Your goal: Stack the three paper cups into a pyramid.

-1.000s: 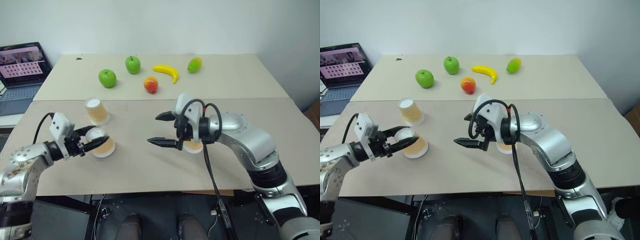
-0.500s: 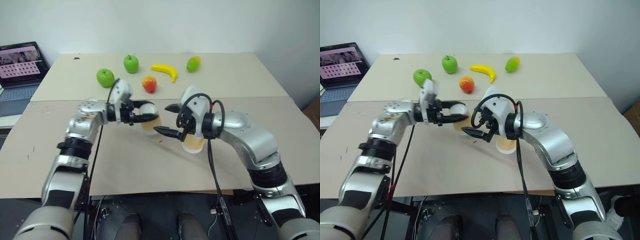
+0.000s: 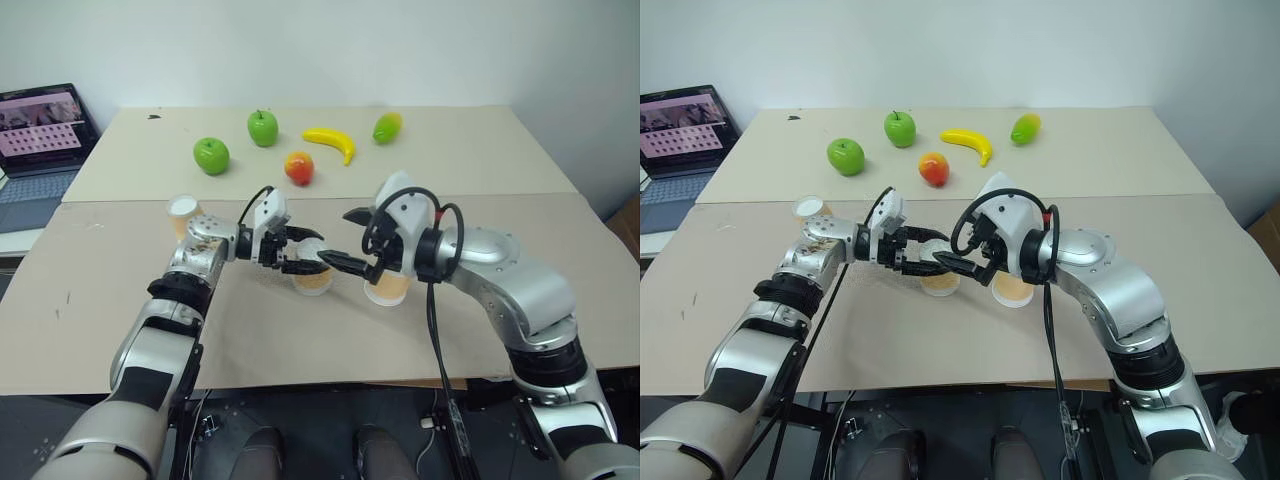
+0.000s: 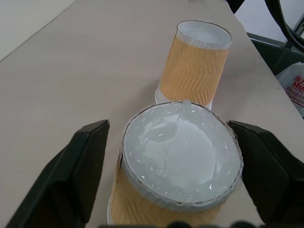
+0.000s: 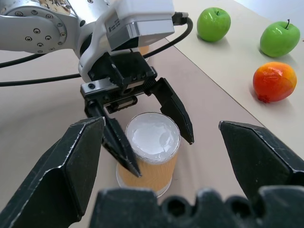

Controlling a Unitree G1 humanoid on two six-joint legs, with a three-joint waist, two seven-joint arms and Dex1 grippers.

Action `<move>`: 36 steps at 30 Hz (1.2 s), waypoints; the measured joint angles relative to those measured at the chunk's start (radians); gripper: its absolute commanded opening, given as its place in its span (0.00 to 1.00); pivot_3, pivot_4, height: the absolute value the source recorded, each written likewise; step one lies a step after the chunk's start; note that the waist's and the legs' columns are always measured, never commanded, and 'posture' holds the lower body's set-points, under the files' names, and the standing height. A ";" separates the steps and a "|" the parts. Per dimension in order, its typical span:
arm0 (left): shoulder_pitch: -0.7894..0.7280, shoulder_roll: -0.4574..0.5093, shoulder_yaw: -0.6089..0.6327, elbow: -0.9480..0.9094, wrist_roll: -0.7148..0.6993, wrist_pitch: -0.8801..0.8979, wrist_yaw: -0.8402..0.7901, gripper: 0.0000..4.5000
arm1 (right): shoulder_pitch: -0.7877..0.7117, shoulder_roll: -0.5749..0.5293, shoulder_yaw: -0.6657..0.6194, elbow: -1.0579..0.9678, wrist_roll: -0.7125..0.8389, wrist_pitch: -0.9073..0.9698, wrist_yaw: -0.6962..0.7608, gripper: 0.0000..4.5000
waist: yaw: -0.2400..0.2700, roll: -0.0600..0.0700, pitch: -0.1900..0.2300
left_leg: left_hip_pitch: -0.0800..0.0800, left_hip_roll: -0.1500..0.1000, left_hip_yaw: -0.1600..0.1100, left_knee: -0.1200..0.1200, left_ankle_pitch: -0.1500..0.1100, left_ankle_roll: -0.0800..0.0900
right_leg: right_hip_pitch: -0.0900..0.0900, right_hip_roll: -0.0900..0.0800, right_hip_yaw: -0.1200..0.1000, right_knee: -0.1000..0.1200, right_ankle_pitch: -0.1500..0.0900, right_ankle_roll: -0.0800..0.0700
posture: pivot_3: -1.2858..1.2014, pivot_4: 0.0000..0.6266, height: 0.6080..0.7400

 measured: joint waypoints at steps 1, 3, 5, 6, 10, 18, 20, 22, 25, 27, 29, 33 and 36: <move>0.000 0.002 0.005 -0.003 0.000 0.001 0.000 0.98 | 0.000 0.000 0.000 0.000 0.000 0.000 0.000 1.00 | 0.000 0.000 0.000 | 0.000 0.000 0.000 0.000 0.000 0.000 | 0.000 0.000 0.000 0.000 0.000 0.000 | 0.52 0.24 0.94; 0.001 0.016 0.020 -0.030 -0.003 0.006 -0.008 0.98 | 0.000 0.001 0.000 0.001 0.000 0.000 0.001 1.00 | -0.001 0.000 0.000 | 0.000 0.000 0.000 0.000 0.000 0.000 | 0.000 0.000 0.000 0.000 0.000 0.000 | 0.52 0.24 0.94; 0.001 0.044 0.036 -0.092 -0.022 0.034 -0.026 0.98 | -0.001 0.003 0.001 0.008 0.000 -0.002 0.004 1.00 | -0.001 0.000 0.000 | 0.000 0.000 0.000 0.000 0.000 0.000 | 0.000 0.000 0.000 0.000 0.000 0.000 | 0.52 0.24 0.94; 0.001 0.056 0.044 -0.118 -0.030 0.051 -0.032 0.98 | -0.001 0.004 0.001 0.013 -0.001 -0.003 0.005 1.00 | -0.002 0.000 0.000 | 0.000 0.000 0.000 0.000 0.000 0.000 | 0.000 0.000 0.000 0.000 0.000 0.000 | 0.52 0.24 0.94; 0.020 0.170 0.138 -0.402 -0.163 0.305 -0.033 0.98 | -0.006 0.016 0.008 0.056 -0.004 -0.020 0.014 1.00 | -0.006 0.000 0.000 | -0.001 0.001 -0.001 0.000 0.000 0.000 | -0.001 0.000 0.000 0.001 0.000 0.000 | 0.52 0.24 0.94; 0.177 0.051 0.476 -0.889 -0.397 0.651 0.510 0.98 | -0.031 0.026 0.025 0.110 -0.022 -0.063 0.049 1.00 | 0.005 0.000 0.000 | 0.004 0.001 -0.001 0.001 0.000 0.000 | 0.004 -0.001 0.000 0.001 0.000 0.000 | 0.52 0.24 0.94; 0.297 -0.086 0.531 -0.968 -0.243 0.587 0.874 0.98 | -0.039 0.034 0.038 0.115 -0.029 -0.071 0.056 1.00 | 0.007 0.000 -0.001 | 0.006 0.000 0.000 0.001 0.000 0.000 | 0.005 -0.001 0.001 0.000 0.000 0.000 | 0.52 0.24 0.94; 0.449 -0.187 0.533 -1.025 -0.082 0.530 1.138 0.98 | -0.039 0.032 0.038 0.123 -0.031 -0.074 0.065 1.00 | 0.004 -0.001 0.000 | 0.004 0.000 0.001 0.000 0.000 0.000 | 0.002 -0.001 0.003 0.001 0.000 0.000 | 0.52 0.24 0.94; 0.568 -0.226 0.488 -1.070 0.066 0.475 1.311 0.98 | -0.040 0.037 0.038 0.137 -0.031 -0.075 0.073 1.00 | 0.007 -0.002 0.000 | -0.001 0.000 0.000 0.000 0.000 0.000 | -0.003 -0.001 0.002 0.002 0.001 0.000 | 0.52 0.24 0.94; 0.591 -0.226 0.473 -1.070 0.133 0.437 1.388 0.98 | -0.040 0.043 0.039 0.145 -0.032 -0.076 0.078 1.00 | 0.013 -0.001 0.000 | -0.001 0.000 0.000 0.000 0.000 -0.001 | -0.003 -0.001 0.002 0.001 0.001 0.000 | 0.52 0.24 0.94; 0.592 -0.209 0.471 -1.056 0.158 0.401 1.419 0.98 | -0.044 0.050 0.042 0.150 -0.032 -0.081 0.088 1.00 | 0.019 -0.001 -0.001 | 0.000 -0.001 0.000 0.001 0.000 -0.001 | -0.001 -0.001 0.002 0.001 0.001 0.000 | 0.52 0.24 0.94; 0.556 -0.131 0.478 -0.913 0.166 0.324 1.396 0.98 | -0.054 0.058 0.043 0.154 -0.033 -0.090 0.095 1.00 | 0.027 -0.001 -0.001 | 0.001 -0.001 0.000 0.000 0.000 -0.001 | 0.000 -0.001 0.001 0.000 0.001 0.000 | 0.52 0.24 0.94; 0.514 -0.095 0.484 -0.794 0.150 0.277 1.361 0.98 | -0.058 0.059 0.043 0.155 -0.033 -0.090 0.095 1.00 | 0.028 -0.001 -0.001 | 0.000 -0.001 0.000 0.000 0.000 -0.001 | 0.000 -0.001 0.001 -0.001 0.001 0.000 | 0.52 0.24 0.94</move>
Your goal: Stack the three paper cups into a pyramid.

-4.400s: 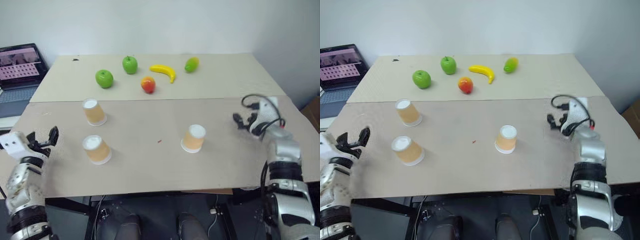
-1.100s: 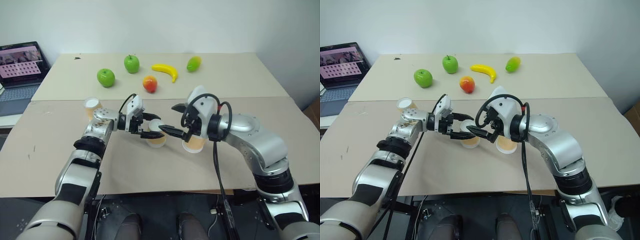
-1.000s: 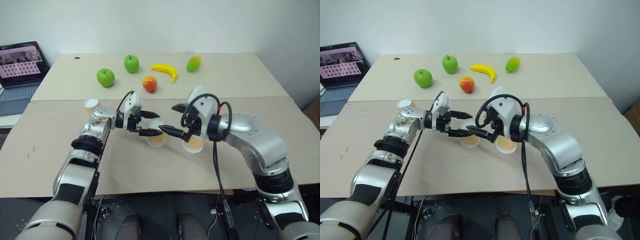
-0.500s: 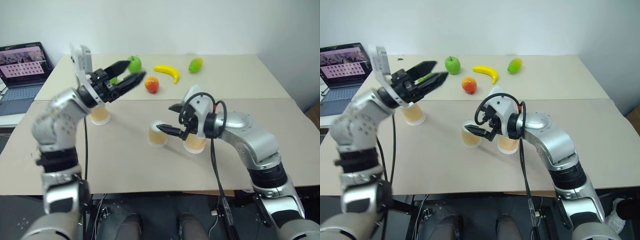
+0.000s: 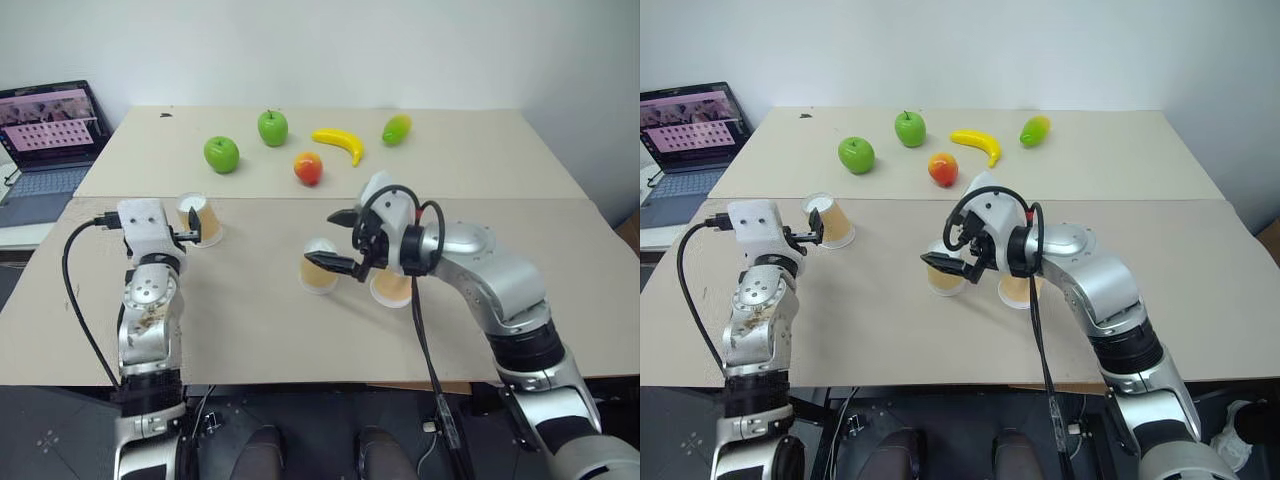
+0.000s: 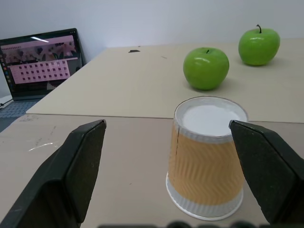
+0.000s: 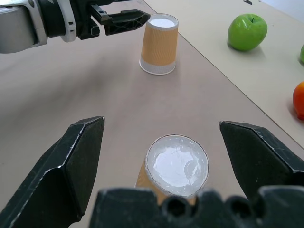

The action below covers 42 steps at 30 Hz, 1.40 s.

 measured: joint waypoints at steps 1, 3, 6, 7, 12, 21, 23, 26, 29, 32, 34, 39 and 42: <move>-0.014 0.013 -0.003 0.030 -0.003 -0.013 -0.014 0.98 | -0.001 0.000 0.000 0.001 0.000 0.000 -0.001 1.00 | 0.000 0.000 0.000 | 0.000 0.000 0.000 0.000 0.000 0.000 | 0.000 0.000 0.000 0.000 0.000 0.000 | 0.52 0.24 0.94; -0.067 0.040 -0.013 0.125 -0.014 -0.048 -0.057 0.98 | -0.001 0.000 -0.001 0.000 0.001 0.000 -0.002 1.00 | 0.000 0.000 0.000 | 0.000 0.000 0.000 0.000 0.000 0.000 | 0.000 0.000 0.000 0.000 0.000 0.000 | 0.52 0.24 0.94; -0.120 0.050 -0.027 0.219 -0.029 -0.087 -0.107 0.98 | -0.001 0.000 -0.004 -0.003 0.001 0.000 -0.004 1.00 | 0.001 0.000 0.000 | 0.001 0.000 0.000 0.000 0.000 0.000 | 0.001 0.000 -0.001 0.000 0.000 0.000 | 0.52 0.24 0.94; -0.128 0.051 -0.032 0.235 -0.034 -0.098 -0.118 0.98 | -0.001 -0.001 -0.005 -0.005 0.001 0.000 -0.005 1.00 | 0.001 0.000 0.000 | 0.001 0.000 0.000 0.000 0.000 0.000 | 0.001 0.000 -0.001 0.000 0.000 0.000 | 0.52 0.24 0.94; -0.148 0.045 -0.067 0.260 -0.047 -0.126 -0.145 0.98 | 0.007 -0.015 -0.015 -0.011 0.001 0.000 -0.020 1.00 | 0.001 0.000 0.000 | 0.000 0.000 0.000 0.000 0.000 0.000 | 0.001 0.000 -0.001 0.000 0.000 0.000 | 0.52 0.24 0.94; -0.148 0.025 -0.078 0.230 -0.059 -0.115 -0.114 0.98 | 0.023 -0.016 -0.024 -0.016 0.001 0.001 -0.038 1.00 | -0.002 0.000 0.000 | 0.000 0.000 -0.001 0.000 0.000 0.000 | 0.001 0.000 -0.001 0.001 0.000 0.000 | 0.52 0.24 0.94; -0.148 0.026 -0.082 0.218 -0.057 -0.115 -0.108 0.98 | 0.024 -0.016 -0.024 -0.016 0.001 0.001 -0.041 1.00 | -0.001 0.000 0.000 | 0.000 0.000 -0.001 0.000 0.000 0.000 | 0.001 0.000 -0.001 0.001 0.000 0.000 | 0.52 0.24 0.94; -0.148 0.029 -0.083 0.214 -0.055 -0.115 -0.094 0.98 | 0.025 -0.016 -0.024 -0.016 0.001 0.001 -0.042 1.00 | -0.001 0.000 0.000 | 0.000 0.000 -0.001 0.000 0.000 0.000 | 0.001 0.000 -0.001 0.000 0.000 0.000 | 0.52 0.24 0.94; -0.148 0.030 -0.065 0.201 -0.055 -0.121 -0.043 0.98 | 0.027 -0.016 -0.023 -0.013 0.000 0.001 -0.043 1.00 | -0.002 0.000 0.000 | 0.000 0.000 -0.001 0.000 0.000 0.000 | 0.000 0.000 -0.001 0.000 0.000 0.000 | 0.52 0.24 0.94; -0.147 0.034 -0.054 0.177 -0.056 -0.122 -0.024 0.98 | 0.027 -0.016 -0.023 -0.009 -0.002 0.001 -0.045 1.00 | -0.001 0.000 0.000 | 0.000 0.000 -0.001 0.000 0.000 0.000 | 0.000 0.000 -0.001 0.000 0.000 0.000 | 0.52 0.24 0.94; -0.136 0.034 -0.052 0.154 -0.060 -0.121 -0.022 0.98 | 0.027 -0.015 -0.023 -0.007 -0.002 0.001 -0.045 1.00 | 0.000 0.000 0.000 | 0.000 0.000 -0.001 0.000 0.000 0.000 | 0.000 0.000 -0.001 0.001 0.000 0.000 | 0.52 0.24 0.94; -0.084 0.014 -0.059 0.135 -0.067 -0.096 -0.031 0.98 | 0.027 -0.016 -0.023 -0.006 -0.002 0.001 -0.042 1.00 | -0.001 0.000 0.000 | 0.000 0.000 -0.001 0.000 0.000 0.000 | 0.000 0.000 -0.001 0.001 0.000 0.000 | 0.52 0.24 0.94; -0.067 0.002 -0.063 0.136 -0.087 -0.074 -0.042 0.98 | 0.026 -0.016 -0.023 -0.006 -0.002 0.001 -0.042 1.00 | 0.000 0.000 0.000 | 0.000 0.000 -0.001 0.000 0.000 0.000 | 0.000 0.000 -0.001 0.000 0.000 0.000 | 0.52 0.24 0.94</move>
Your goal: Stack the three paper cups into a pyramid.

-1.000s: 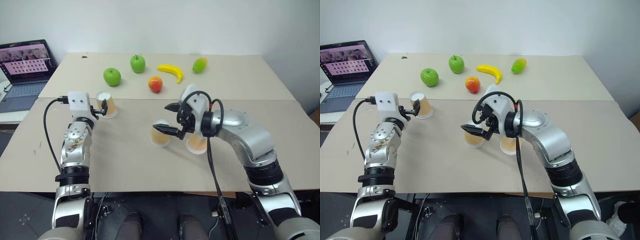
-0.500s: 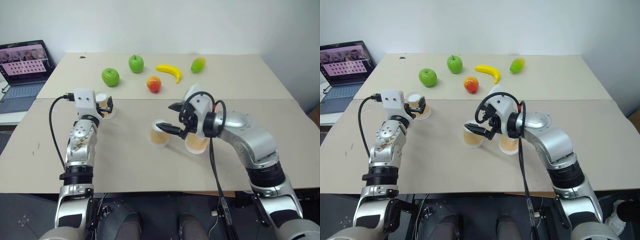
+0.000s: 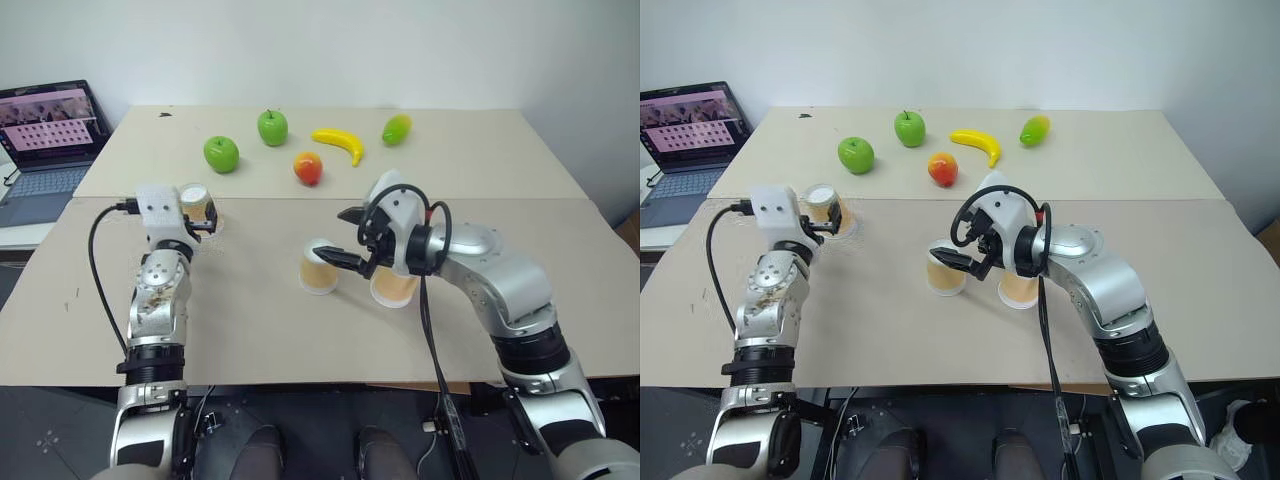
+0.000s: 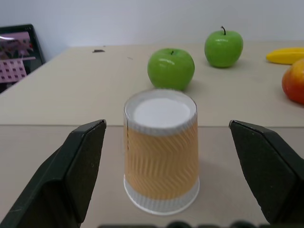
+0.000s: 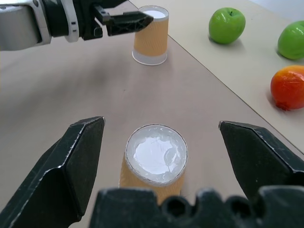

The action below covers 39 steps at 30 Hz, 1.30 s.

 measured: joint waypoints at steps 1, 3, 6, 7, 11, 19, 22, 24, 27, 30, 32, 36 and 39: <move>0.001 -0.001 0.000 0.000 -0.003 0.001 -0.001 0.98 | 0.000 0.000 0.000 0.000 0.000 0.000 0.000 1.00 | 0.000 0.000 0.000 | 0.000 0.000 0.000 0.000 0.000 0.000 | 0.000 0.000 0.000 0.000 0.000 0.000 | 0.52 0.24 0.94; 0.002 -0.001 0.000 0.001 -0.010 0.001 -0.002 0.98 | 0.000 0.000 0.000 0.000 0.000 0.000 0.000 1.00 | 0.000 0.000 0.000 | 0.000 0.000 0.000 0.000 0.000 0.000 | 0.000 0.000 0.000 0.000 0.000 0.000 | 0.52 0.24 0.94; 0.002 0.004 0.000 0.025 -0.011 -0.003 -0.009 0.98 | 0.000 0.000 0.000 0.000 0.001 0.001 0.000 1.00 | 0.000 0.000 0.000 | 0.000 0.000 0.000 0.000 0.000 0.000 | 0.000 0.000 0.000 0.000 0.000 0.000 | 0.52 0.24 0.94; 0.001 0.011 0.000 0.046 -0.011 -0.005 -0.010 0.98 | 0.000 0.000 0.000 0.000 0.001 0.001 0.000 1.00 | -0.001 0.000 0.000 | 0.000 0.000 0.000 0.000 0.000 0.000 | 0.000 0.000 0.000 0.000 0.000 0.000 | 0.52 0.24 0.94; -0.008 0.024 0.000 0.124 -0.008 -0.013 -0.014 0.98 | 0.000 -0.002 0.000 0.000 0.001 0.002 0.000 1.00 | 0.000 0.000 0.000 | 0.000 0.000 0.000 0.000 0.000 0.000 | 0.000 0.000 0.000 0.000 0.000 0.000 | 0.52 0.24 0.94; -0.145 0.068 -0.002 0.318 0.002 -0.103 -0.046 0.98 | 0.000 -0.006 -0.001 -0.001 0.000 0.003 -0.003 1.00 | 0.000 0.000 0.000 | 0.000 0.000 0.000 0.000 0.000 0.000 | 0.000 0.000 -0.001 0.000 0.000 0.000 | 0.52 0.24 0.94; -0.202 0.071 -0.010 0.432 0.006 -0.144 -0.074 0.98 | 0.001 -0.008 -0.001 0.000 -0.001 0.003 -0.004 1.00 | 0.000 0.000 0.000 | 0.000 0.000 0.000 0.000 0.000 0.000 | 0.000 0.000 -0.001 0.000 0.000 0.000 | 0.52 0.24 0.94; -0.241 0.071 -0.012 0.505 0.008 -0.169 -0.087 0.98 | 0.001 -0.009 -0.001 0.000 -0.002 0.003 -0.005 1.00 | 0.000 0.000 0.000 | 0.000 0.000 0.000 0.000 0.000 0.000 | 0.000 0.000 -0.001 0.000 0.000 0.000 | 0.52 0.24 0.94; -0.295 0.081 -0.021 0.593 0.012 -0.208 -0.107 0.98 | 0.001 -0.009 -0.001 0.000 -0.003 0.003 -0.007 1.00 | -0.002 0.000 0.000 | -0.001 0.000 0.000 0.000 0.000 0.000 | 0.000 0.000 -0.001 0.000 0.000 0.000 | 0.52 0.24 0.94; -0.352 0.090 -0.024 0.681 0.025 -0.250 -0.119 0.98 | 0.001 -0.009 -0.001 0.000 -0.005 0.003 -0.009 1.00 | -0.003 0.000 0.000 | -0.001 0.000 0.000 0.000 0.000 0.000 | 0.000 0.000 -0.001 0.000 0.000 0.000 | 0.52 0.24 0.94; -0.376 0.094 -0.026 0.733 0.030 -0.281 -0.122 0.98 | 0.002 -0.009 -0.001 0.000 -0.006 0.003 -0.010 1.00 | -0.003 0.000 0.000 | -0.001 0.000 0.000 0.000 0.000 0.000 | 0.000 0.000 -0.001 0.000 0.000 0.000 | 0.52 0.24 0.94; -0.400 0.098 -0.026 0.789 0.031 -0.313 -0.126 0.98 | 0.004 -0.009 -0.001 0.000 -0.007 0.003 -0.010 1.00 | -0.003 0.000 0.000 | -0.001 0.000 0.000 0.000 0.000 0.000 | 0.000 0.000 -0.001 0.000 0.000 0.000 | 0.52 0.24 0.94; -0.406 0.100 -0.026 0.810 0.032 -0.329 -0.128 0.98 | 0.007 -0.010 -0.001 0.000 -0.008 0.003 -0.010 1.00 | -0.003 0.000 0.000 | -0.001 0.000 0.000 0.000 0.000 0.000 | 0.000 0.000 -0.001 0.001 0.000 0.000 | 0.52 0.24 0.94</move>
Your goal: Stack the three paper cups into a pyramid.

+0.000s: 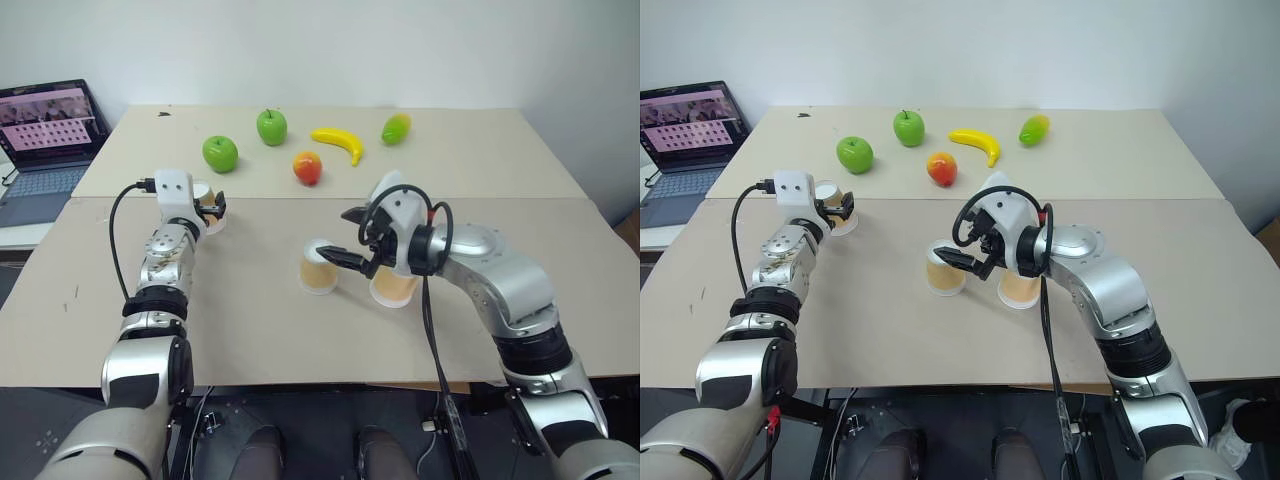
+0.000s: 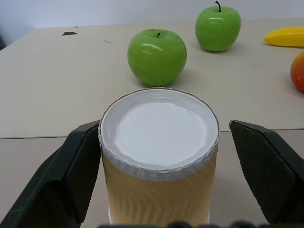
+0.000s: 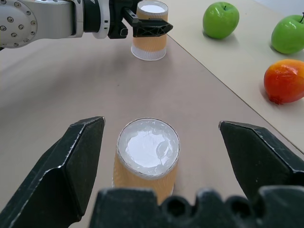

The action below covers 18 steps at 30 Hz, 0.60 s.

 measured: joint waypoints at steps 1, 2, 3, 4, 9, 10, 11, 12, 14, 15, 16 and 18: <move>0.000 0.000 0.000 0.004 0.000 -0.002 0.000 0.98 | 0.000 -0.001 0.000 0.000 0.000 0.000 0.000 1.00 | 0.000 0.000 0.000 | 0.000 0.000 0.000 0.000 0.000 0.000 | 0.000 0.000 0.000 0.000 0.000 0.000 | 0.52 0.24 0.94; 0.000 0.000 0.000 0.006 0.000 -0.003 -0.002 0.98 | 0.000 -0.001 0.000 0.000 0.000 0.000 0.000 1.00 | 0.000 0.000 0.000 | 0.000 0.000 0.000 0.000 0.000 0.000 | 0.000 0.000 0.000 0.000 0.000 0.000 | 0.52 0.24 0.94; 0.000 0.000 0.000 0.008 0.000 -0.005 -0.002 0.98 | 0.000 -0.002 0.000 0.000 0.000 0.000 0.000 1.00 | 0.000 0.000 0.000 | 0.000 0.000 0.000 0.000 0.000 0.000 | 0.000 0.000 0.000 0.000 0.000 0.000 | 0.52 0.24 0.94; 0.000 0.000 0.000 0.008 0.000 -0.007 -0.004 0.98 | 0.000 -0.002 0.000 0.000 0.000 0.000 0.000 1.00 | 0.000 0.000 0.000 | 0.000 0.000 0.000 0.000 0.000 0.000 | 0.000 0.000 0.000 0.000 0.000 0.000 | 0.52 0.24 0.94; 0.000 0.002 0.000 0.009 0.000 -0.034 -0.010 0.66 | 0.000 -0.005 0.000 0.000 -0.008 0.000 -0.001 1.00 | 0.000 0.000 0.000 | 0.000 0.000 0.000 0.000 0.000 0.000 | 0.000 0.000 0.000 0.000 0.000 0.000 | 0.52 0.24 0.94; 0.000 0.002 -0.001 0.009 0.000 -0.036 -0.010 0.59 | 0.000 -0.005 0.000 0.001 -0.009 0.000 -0.001 1.00 | 0.000 0.000 0.000 | 0.000 0.000 0.000 0.000 0.000 0.000 | 0.000 0.000 0.000 0.000 0.000 0.000 | 0.52 0.24 0.94; 0.000 0.002 -0.001 0.009 0.000 -0.038 -0.011 0.58 | 0.000 -0.005 0.000 0.001 -0.010 0.000 -0.001 1.00 | 0.000 0.000 0.000 | 0.000 0.000 0.000 0.000 0.000 0.000 | 0.000 0.000 0.000 0.000 0.000 0.000 | 0.52 0.24 0.94; 0.000 0.002 -0.001 0.009 0.001 -0.040 -0.011 0.58 | 0.000 -0.005 0.000 0.002 -0.010 0.000 -0.001 1.00 | 0.000 0.000 0.000 | 0.000 0.000 0.000 0.000 0.000 0.000 | 0.000 0.000 0.000 0.000 0.000 0.000 | 0.52 0.24 0.94; 0.000 0.002 -0.003 0.009 0.001 -0.042 -0.012 0.58 | 0.000 -0.005 0.000 0.004 -0.012 0.000 -0.001 1.00 | 0.000 0.000 0.000 | 0.000 0.000 0.000 0.000 0.000 0.000 | 0.000 0.000 0.000 0.000 0.000 0.000 | 0.52 0.24 0.94; 0.000 0.002 -0.005 0.009 0.001 -0.043 -0.013 0.58 | 0.000 -0.005 0.000 0.005 -0.014 0.000 -0.001 1.00 | 0.000 0.000 0.000 | 0.000 0.000 0.000 0.000 0.000 0.000 | 0.000 0.000 0.000 0.000 0.000 0.000 | 0.52 0.24 0.94; 0.000 0.003 -0.005 0.009 0.000 -0.043 -0.016 0.58 | 0.000 -0.005 0.000 0.005 -0.017 0.000 -0.001 1.00 | 0.000 0.000 0.000 | 0.000 0.000 0.000 0.000 0.000 0.000 | 0.000 0.000 0.000 0.000 0.000 0.000 | 0.52 0.24 0.94; 0.001 0.004 -0.007 0.009 0.000 -0.043 -0.022 0.58 | 0.001 -0.005 0.000 0.005 -0.021 0.000 -0.001 1.00 | 0.000 0.000 0.000 | 0.000 0.000 0.000 0.000 0.000 0.000 | 0.000 0.000 0.000 0.000 0.000 0.000 | 0.52 0.24 0.94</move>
